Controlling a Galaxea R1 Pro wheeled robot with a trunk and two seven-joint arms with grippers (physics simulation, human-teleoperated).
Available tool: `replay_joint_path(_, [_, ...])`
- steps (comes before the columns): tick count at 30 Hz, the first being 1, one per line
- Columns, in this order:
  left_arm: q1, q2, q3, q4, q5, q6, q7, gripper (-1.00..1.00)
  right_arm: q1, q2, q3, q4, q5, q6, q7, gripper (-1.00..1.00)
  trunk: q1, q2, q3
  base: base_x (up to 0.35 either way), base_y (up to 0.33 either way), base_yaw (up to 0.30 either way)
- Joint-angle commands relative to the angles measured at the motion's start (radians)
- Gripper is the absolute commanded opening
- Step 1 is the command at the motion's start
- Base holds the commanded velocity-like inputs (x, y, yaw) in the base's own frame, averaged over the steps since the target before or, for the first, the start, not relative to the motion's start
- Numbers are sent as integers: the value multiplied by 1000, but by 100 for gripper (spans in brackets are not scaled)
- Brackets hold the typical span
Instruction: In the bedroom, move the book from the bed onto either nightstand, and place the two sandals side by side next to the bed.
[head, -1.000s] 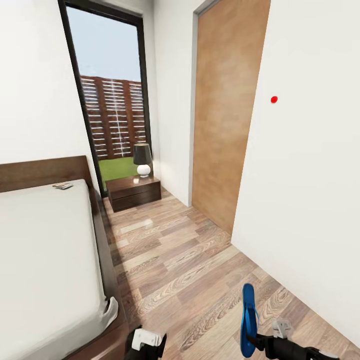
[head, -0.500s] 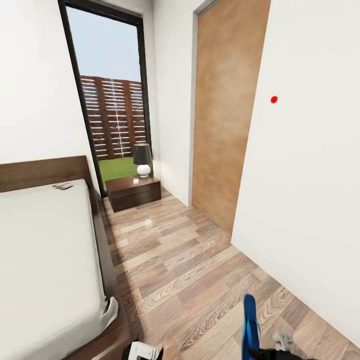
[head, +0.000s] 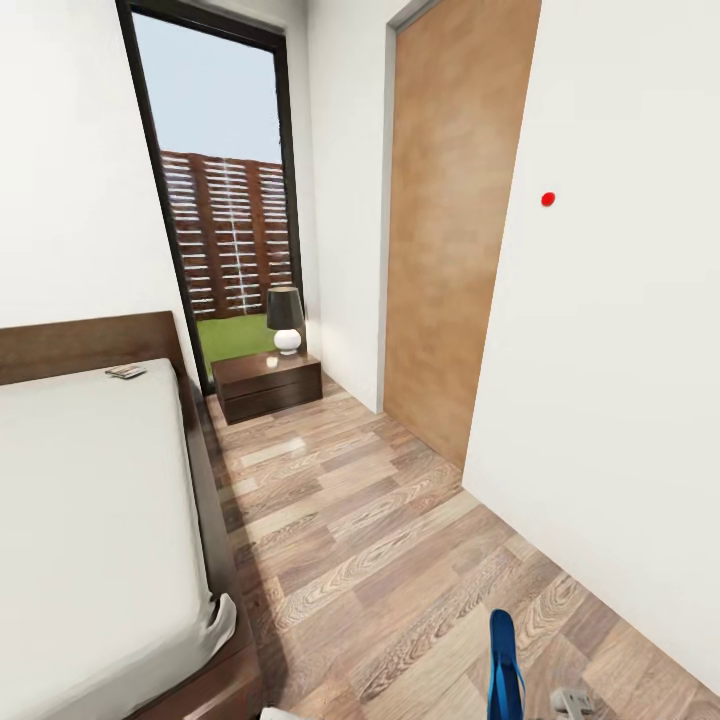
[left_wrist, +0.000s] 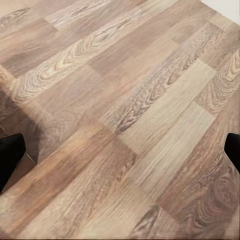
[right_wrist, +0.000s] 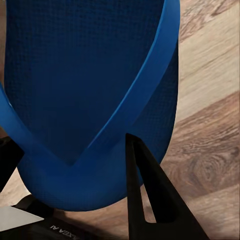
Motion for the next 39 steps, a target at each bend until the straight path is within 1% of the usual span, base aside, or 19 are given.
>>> replay_joint_path(1, [-1, 0, 0, 6, 1, -3, -2, 100, -1, 0, -2, 0, -9, 7, 4, -100, 0, 0, -1, -42, 0, 0])
replay_joint_path(2, [-1, 0, 0, 162, 1, -3, -2, 100, -1, 0, -2, 0, -9, 7, 4, -100, 0, 0, -1, -65, 0, 0])
replay_joint_path(10, [0, -2, -1, 163, 0, -3, -2, 100, -1, 0, -2, 2, -9, 7, 4, -100, 0, 0, -1, -131, -50, 0])
replay_joint_path(19, [-1, -1, -1, 163, 0, -3, -2, 100, -1, 0, -2, 1, -9, 7, 6, -100, 0, 0, -1, -14, -7, 4])
replay_joint_path(23, [-1, -1, -1, 163, 0, -3, -2, 100, -1, 0, -2, 0, -9, 7, 6, -100, 0, 0, -1, 0, 0, 164])
replay_joint_path(31, [0, 1, -1, 164, -3, -3, -3, 100, -1, 0, -2, 1, -9, 7, 6, -100, 0, 0, -1, 0, 0, 253])
replay_joint_path(36, [-1, 11, 1, 168, -6, -3, -4, 100, -1, 0, -2, 2, -9, 7, 6, -100, 0, 0, -1, 0, 0, 242])
replay_joint_path(39, [-1, 46, 1, 170, -6, -1, -3, 100, -1, 0, -2, 1, -9, 7, 7, -100, 0, 0, -1, 0, 0, 238])
